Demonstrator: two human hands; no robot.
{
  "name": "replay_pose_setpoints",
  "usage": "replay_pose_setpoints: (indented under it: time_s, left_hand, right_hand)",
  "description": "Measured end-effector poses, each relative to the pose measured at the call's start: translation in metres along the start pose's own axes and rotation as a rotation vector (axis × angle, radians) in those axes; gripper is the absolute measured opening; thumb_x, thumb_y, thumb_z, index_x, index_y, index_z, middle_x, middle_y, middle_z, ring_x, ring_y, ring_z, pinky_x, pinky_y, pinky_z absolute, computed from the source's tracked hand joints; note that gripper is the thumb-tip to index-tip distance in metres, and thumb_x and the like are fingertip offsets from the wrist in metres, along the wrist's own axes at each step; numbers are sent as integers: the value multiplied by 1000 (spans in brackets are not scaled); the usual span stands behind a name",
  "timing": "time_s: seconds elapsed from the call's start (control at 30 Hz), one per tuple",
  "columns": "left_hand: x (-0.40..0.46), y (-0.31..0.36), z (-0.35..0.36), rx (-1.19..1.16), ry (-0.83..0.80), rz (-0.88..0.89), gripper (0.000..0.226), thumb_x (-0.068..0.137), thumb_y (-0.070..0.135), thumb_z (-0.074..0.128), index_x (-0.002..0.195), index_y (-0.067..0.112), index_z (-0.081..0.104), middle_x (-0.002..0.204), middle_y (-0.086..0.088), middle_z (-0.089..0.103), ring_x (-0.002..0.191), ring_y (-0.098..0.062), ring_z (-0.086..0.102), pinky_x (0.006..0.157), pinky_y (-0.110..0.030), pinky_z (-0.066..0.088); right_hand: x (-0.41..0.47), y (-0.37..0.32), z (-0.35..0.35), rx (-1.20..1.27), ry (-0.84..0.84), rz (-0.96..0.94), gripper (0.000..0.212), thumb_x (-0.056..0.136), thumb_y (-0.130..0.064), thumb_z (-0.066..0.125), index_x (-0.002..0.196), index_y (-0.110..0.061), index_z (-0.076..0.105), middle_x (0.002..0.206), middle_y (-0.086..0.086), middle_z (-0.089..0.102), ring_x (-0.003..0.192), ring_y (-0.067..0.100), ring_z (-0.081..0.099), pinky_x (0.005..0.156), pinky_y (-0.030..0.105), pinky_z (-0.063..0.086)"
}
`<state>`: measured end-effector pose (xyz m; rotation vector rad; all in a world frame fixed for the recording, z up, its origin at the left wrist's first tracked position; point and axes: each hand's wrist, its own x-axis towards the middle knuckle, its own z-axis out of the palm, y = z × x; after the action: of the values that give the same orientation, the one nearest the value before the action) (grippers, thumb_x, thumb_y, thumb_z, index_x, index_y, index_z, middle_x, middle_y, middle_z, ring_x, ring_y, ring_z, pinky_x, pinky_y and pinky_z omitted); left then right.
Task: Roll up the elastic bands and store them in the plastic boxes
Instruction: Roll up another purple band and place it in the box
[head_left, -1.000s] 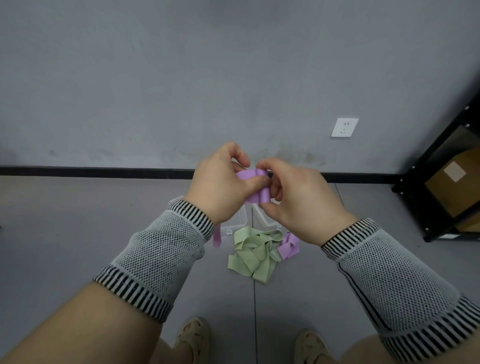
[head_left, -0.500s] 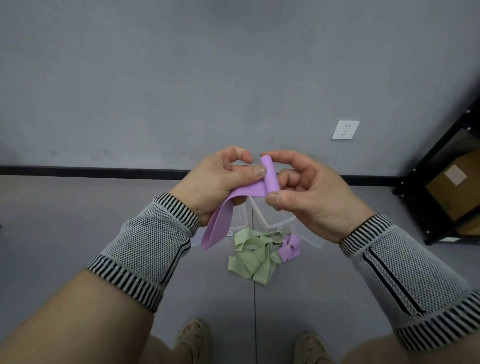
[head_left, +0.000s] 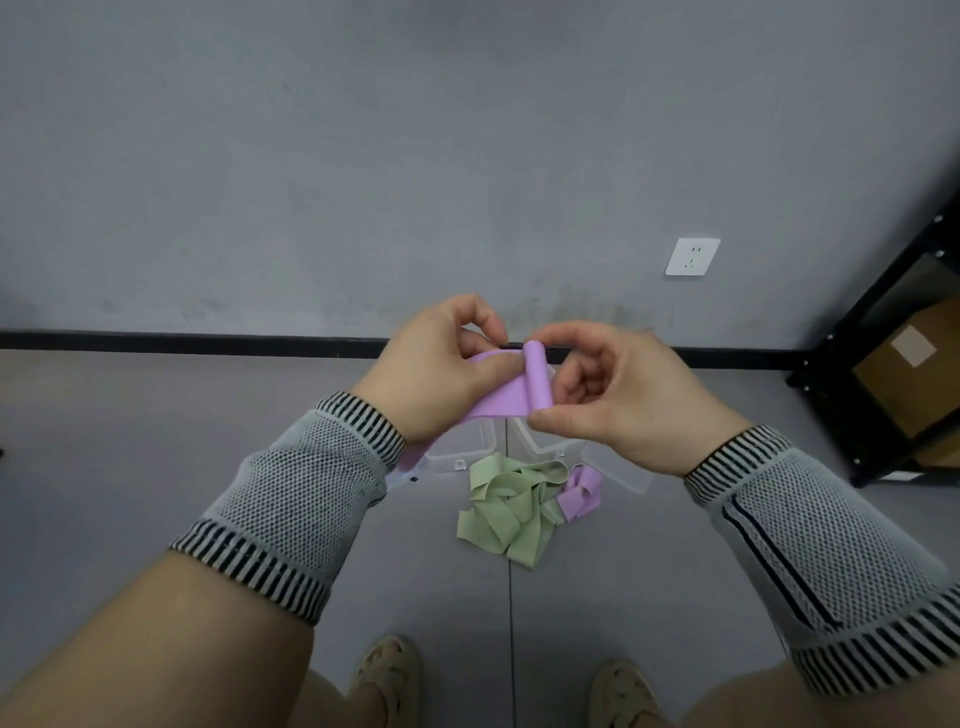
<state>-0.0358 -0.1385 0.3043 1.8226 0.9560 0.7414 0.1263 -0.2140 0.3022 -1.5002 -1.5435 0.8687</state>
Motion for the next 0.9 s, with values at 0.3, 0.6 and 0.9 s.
replay_pose_setpoints:
  time_s: [0.3,0.6,0.9]
  left_hand:
    - [5,-7,14,216,71,15,29,74,38,72,77,26,46,71,7,68,63,-3,59,60,-18,44]
    - [6,-6,8,-108,-13,-80,28,78,18,75,86,16,48,78,-8,72,64,-20,64,66,-37,53]
    - [5,0,2,-670,-222,-164,26,73,7,65,91,11,46,58,-7,63,49,-17,61,48,-23,51]
  right_hand:
    - [5,2,16,-654,110,-187,30,84,-21,59,113,-20,55,74,-3,65,76,21,63,73,34,49]
    - [2,6,6,-113,49,-46,54,68,-10,82,114,-25,59,60,-9,59,57,5,55,65,20,48]
    - [6,11,1,572,-126,42,63,60,0,75,115,-25,60,66,5,54,58,14,53,63,22,49]
